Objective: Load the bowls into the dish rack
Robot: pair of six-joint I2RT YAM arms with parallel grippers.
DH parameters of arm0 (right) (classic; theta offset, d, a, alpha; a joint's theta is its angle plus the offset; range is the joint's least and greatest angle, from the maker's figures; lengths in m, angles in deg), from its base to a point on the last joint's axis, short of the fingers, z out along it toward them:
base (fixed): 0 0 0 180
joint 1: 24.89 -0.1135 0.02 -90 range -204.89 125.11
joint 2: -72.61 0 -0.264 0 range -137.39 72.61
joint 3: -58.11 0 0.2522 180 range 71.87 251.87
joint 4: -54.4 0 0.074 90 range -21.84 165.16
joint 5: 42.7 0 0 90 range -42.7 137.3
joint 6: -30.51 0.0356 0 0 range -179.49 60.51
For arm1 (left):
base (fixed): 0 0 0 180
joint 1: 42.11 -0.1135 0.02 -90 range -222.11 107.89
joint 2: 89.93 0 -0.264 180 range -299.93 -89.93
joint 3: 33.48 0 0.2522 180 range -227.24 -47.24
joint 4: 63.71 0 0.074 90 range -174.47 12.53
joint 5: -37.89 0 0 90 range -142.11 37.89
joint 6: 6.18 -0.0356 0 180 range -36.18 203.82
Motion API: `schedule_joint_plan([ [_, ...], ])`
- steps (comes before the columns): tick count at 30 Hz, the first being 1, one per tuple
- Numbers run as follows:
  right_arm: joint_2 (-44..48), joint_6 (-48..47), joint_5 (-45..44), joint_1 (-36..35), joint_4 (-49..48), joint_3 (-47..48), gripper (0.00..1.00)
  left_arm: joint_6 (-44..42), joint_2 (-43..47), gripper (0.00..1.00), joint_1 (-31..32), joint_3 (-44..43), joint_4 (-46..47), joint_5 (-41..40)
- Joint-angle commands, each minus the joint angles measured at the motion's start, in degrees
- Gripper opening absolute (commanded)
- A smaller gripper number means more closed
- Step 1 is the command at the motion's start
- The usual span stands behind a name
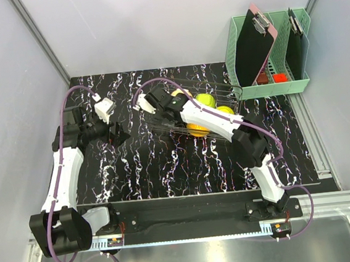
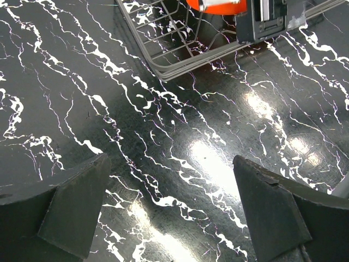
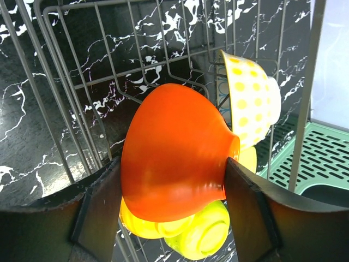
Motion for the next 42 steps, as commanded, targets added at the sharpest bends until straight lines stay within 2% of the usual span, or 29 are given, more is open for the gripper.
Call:
schedule_joint_plan([
  [1,-2.28,2.54,6.65,1.55,4.75,1.30,0.68,-1.36,0.98,0.99,-0.66,0.03,1.86,2.04],
  [26,-7.29,4.03,18.44,4.89,12.49,5.61,0.67,-2.07,0.81,0.99,-1.45,0.29,1.33,2.74],
  [29,-7.30,3.77,17.74,4.80,12.31,5.61,0.74,-2.07,0.81,0.99,-1.54,0.38,1.33,2.75],
  [33,-5.98,3.59,15.37,4.80,11.26,5.78,0.91,-2.15,0.72,0.99,-1.54,0.38,1.33,2.83],
  [42,-2.90,1.57,12.29,4.89,11.52,7.89,0.98,-1.54,0.46,0.99,-1.62,-0.76,1.33,3.10],
])
